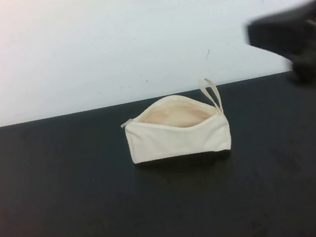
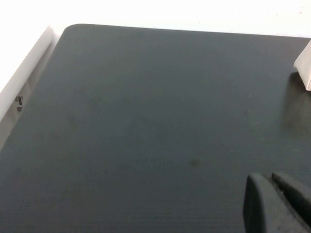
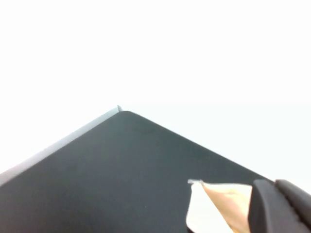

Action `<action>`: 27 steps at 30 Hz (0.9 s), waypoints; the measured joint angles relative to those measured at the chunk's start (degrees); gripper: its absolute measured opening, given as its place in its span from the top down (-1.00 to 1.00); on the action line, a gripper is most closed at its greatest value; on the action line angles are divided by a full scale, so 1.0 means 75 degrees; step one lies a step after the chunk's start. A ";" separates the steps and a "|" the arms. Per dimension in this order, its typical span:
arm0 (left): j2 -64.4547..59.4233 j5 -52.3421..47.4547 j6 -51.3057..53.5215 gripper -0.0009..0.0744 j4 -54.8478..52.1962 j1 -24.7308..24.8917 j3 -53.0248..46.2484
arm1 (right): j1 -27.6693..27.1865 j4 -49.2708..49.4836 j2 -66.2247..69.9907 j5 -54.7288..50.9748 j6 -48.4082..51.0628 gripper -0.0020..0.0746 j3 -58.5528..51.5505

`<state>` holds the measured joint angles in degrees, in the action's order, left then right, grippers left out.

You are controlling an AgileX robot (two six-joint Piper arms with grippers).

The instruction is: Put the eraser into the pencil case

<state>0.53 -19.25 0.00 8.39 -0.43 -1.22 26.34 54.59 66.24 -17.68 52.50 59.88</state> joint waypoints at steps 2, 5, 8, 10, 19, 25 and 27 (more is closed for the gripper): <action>0.0000 0.0000 0.0000 0.98 0.0000 0.0000 0.0000 | 0.0000 0.0000 -0.0769 0.0015 0.0262 0.95 -0.0622; 0.0000 0.0000 0.0000 0.98 0.0000 0.0000 0.0000 | 0.0000 0.0000 -0.1842 0.0027 0.0614 0.95 -0.1550; 0.0000 0.0000 0.0000 0.98 0.0000 0.0000 0.0000 | 0.0000 0.0000 -0.2982 0.0027 0.0864 0.95 -0.2357; 0.0000 0.0000 0.0000 0.98 0.0000 0.0000 0.0000 | 0.0000 0.0000 -0.3611 0.0027 0.0926 0.95 -0.2804; 0.0000 0.0000 0.0000 0.98 0.0000 0.0000 0.0000 | 0.0000 0.0000 -0.5661 0.0088 0.0988 0.95 -0.4583; 0.0000 0.0000 0.0000 0.98 0.0000 0.0000 0.0000 | 0.0000 -0.0137 -0.6462 0.0897 0.1723 0.95 -0.5563; 0.0000 0.0000 0.0000 0.98 0.0000 0.0000 0.0000 | 0.0000 -0.0368 -0.6790 0.1062 0.1949 0.95 -0.5755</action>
<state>0.53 -19.25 0.00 8.39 -0.43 -1.22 26.34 51.84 15.32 -9.72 67.12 16.72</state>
